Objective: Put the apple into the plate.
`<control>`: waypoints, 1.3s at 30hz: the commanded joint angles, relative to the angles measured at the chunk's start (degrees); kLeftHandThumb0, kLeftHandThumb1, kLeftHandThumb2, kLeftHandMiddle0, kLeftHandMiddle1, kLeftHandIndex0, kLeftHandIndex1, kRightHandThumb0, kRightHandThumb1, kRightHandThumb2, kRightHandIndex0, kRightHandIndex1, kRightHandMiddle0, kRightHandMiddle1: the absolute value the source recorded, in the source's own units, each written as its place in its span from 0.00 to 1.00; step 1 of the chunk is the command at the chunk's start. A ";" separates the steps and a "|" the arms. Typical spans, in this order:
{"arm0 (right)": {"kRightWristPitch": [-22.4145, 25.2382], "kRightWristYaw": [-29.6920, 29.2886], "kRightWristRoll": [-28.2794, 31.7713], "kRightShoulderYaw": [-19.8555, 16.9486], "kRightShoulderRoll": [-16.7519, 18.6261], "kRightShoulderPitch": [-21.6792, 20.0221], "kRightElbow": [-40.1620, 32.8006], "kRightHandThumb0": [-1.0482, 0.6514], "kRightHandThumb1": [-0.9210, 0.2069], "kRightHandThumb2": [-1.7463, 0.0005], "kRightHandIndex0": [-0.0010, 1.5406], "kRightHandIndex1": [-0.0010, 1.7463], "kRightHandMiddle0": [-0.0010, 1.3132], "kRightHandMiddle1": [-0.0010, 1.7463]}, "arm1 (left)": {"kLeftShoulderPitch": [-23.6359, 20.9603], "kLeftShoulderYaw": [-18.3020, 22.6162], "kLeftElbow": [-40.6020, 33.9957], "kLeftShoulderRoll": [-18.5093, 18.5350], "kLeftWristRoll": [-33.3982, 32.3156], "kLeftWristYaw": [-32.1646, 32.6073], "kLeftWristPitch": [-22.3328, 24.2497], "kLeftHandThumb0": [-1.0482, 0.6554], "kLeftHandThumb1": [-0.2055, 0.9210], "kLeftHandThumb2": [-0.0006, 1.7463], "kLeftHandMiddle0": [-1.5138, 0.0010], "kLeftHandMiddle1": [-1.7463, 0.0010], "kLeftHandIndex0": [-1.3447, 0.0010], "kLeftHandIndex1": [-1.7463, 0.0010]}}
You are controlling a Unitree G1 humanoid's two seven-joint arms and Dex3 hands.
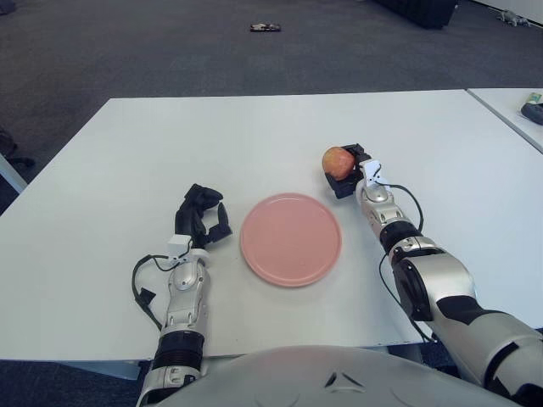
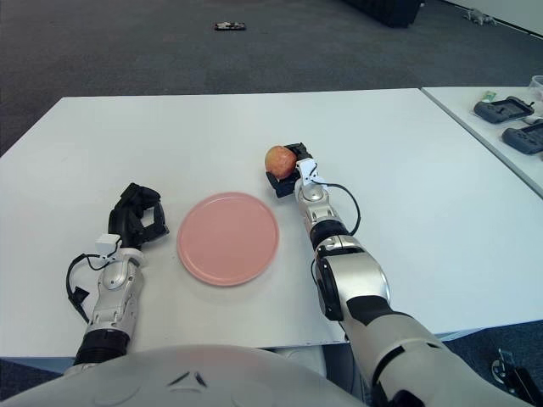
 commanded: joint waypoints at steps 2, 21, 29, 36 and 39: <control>3.23 5.25 5.45 -3.01 1.54 1.53 -6.85 0.62 0.90 0.01 0.64 0.92 0.52 1.00 | 1.33 0.18 1.16 0.25 0.03 0.25 1.92 0.34 0.50 0.73 0.31 0.00 0.57 0.00; 14.27 24.58 16.79 -4.43 4.40 10.71 -26.85 0.62 0.91 0.00 0.65 0.91 0.52 1.00 | 1.27 -0.05 1.18 0.67 -0.12 -0.56 2.08 0.34 0.49 0.74 0.29 0.00 0.56 0.00; 13.37 33.03 14.17 2.45 2.91 16.63 -37.90 0.62 0.91 0.00 0.64 0.92 0.53 1.00 | 1.19 -0.03 1.29 0.39 -0.32 -0.37 1.56 0.34 0.49 0.74 0.29 0.00 0.57 0.00; 10.24 35.84 9.75 8.53 -0.16 21.90 -47.37 0.62 0.92 0.00 0.64 0.91 0.53 1.00 | 1.36 -0.21 1.25 0.45 -0.08 -0.41 1.15 0.34 0.48 0.75 0.28 0.00 0.55 0.00; 6.29 38.69 6.61 11.39 -2.92 22.40 -47.91 0.62 0.92 0.00 0.65 0.90 0.54 1.00 | 1.35 -0.12 1.33 0.35 -0.38 -0.49 1.17 0.34 0.47 0.75 0.28 0.00 0.55 0.00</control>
